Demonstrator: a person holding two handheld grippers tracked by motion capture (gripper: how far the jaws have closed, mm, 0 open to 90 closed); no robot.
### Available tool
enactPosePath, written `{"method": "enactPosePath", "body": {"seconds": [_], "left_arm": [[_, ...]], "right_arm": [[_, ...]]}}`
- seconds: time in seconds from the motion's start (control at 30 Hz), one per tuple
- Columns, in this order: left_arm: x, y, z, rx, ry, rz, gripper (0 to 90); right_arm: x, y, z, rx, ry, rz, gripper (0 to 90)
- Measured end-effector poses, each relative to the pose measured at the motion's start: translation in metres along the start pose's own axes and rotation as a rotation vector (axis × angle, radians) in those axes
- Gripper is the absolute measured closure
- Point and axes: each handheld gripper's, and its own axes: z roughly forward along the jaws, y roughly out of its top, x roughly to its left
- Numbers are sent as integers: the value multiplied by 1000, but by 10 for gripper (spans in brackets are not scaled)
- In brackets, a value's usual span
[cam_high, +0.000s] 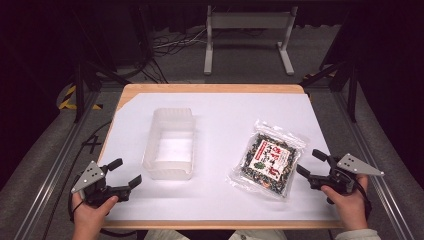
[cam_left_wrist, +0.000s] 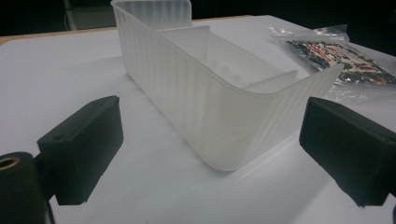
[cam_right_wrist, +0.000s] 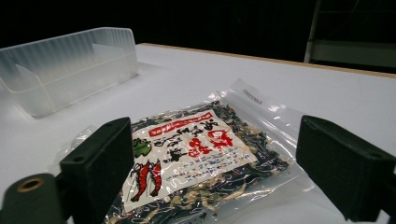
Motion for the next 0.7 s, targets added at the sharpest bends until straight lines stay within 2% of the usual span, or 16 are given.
{"method": "enactPosePath", "body": {"seconds": [0.13,0.23,0.7], "left_arm": [[-2,0,1,8,12,1,77],[-2,0,4,38,28,-2,81],[-3,0,3,27,30,-5,77]], "right_arm": [[1,3,4,5,-8,-20,142],[0,7,4,1,-12,-25,148],[-5,18,12,28,-29,-43,182]]}}
